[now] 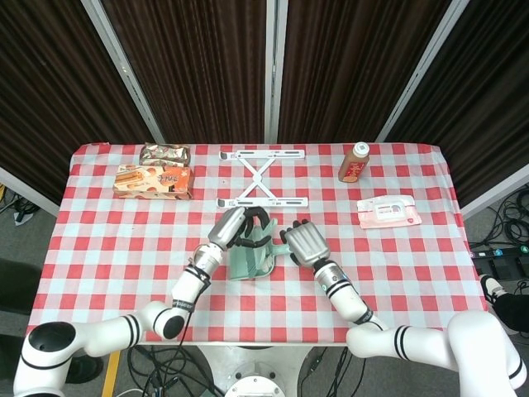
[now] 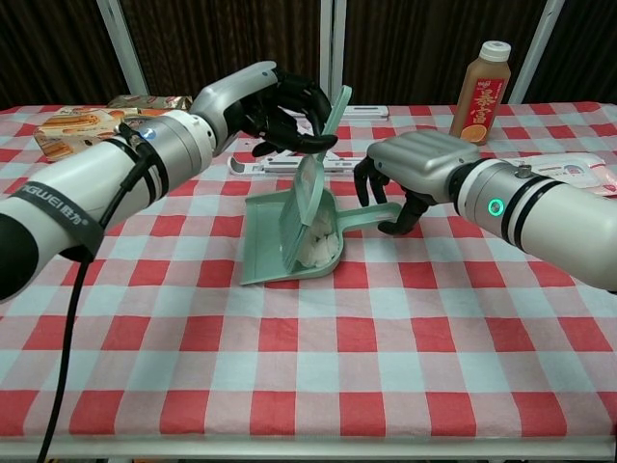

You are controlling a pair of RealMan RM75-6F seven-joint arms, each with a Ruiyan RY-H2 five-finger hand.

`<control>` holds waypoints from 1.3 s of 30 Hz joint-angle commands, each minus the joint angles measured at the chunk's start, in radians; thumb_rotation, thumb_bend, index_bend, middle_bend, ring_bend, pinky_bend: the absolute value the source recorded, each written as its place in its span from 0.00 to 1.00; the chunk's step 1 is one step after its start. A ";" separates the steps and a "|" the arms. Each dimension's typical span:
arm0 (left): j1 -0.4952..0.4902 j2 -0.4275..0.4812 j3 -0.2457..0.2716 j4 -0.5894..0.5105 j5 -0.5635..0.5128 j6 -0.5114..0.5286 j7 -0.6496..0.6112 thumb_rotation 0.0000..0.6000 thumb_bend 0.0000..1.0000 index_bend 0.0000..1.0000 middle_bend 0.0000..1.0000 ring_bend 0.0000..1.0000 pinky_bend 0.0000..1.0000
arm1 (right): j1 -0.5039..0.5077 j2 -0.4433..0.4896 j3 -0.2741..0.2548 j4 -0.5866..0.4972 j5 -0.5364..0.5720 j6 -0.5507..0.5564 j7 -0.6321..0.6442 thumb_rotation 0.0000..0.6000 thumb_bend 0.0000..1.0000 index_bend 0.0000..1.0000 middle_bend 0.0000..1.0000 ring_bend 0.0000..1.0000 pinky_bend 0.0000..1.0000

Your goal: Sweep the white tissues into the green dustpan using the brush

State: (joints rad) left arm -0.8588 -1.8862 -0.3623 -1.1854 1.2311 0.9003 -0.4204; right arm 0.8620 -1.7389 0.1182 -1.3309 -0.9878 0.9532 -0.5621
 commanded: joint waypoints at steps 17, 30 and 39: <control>0.149 0.231 0.113 -0.078 0.108 0.163 0.083 1.00 0.46 0.57 0.57 0.75 0.87 | -0.075 0.054 0.013 0.038 -0.115 -0.006 0.222 1.00 0.41 0.64 0.60 0.30 0.33; 0.153 0.284 0.193 -0.065 0.009 0.038 0.420 1.00 0.46 0.56 0.56 0.74 0.87 | -0.083 0.080 0.010 0.003 -0.046 -0.048 0.130 1.00 0.09 0.04 0.22 0.03 0.16; 0.156 0.342 0.210 -0.185 -0.040 0.010 0.546 1.00 0.28 0.27 0.39 0.68 0.80 | -0.129 0.216 0.019 -0.146 -0.056 0.037 0.101 1.00 0.03 0.00 0.16 0.00 0.12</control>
State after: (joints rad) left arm -0.7075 -1.5695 -0.1555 -1.3260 1.2069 0.9121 0.1076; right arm 0.7521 -1.5650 0.1347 -1.4368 -1.0319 0.9601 -0.4578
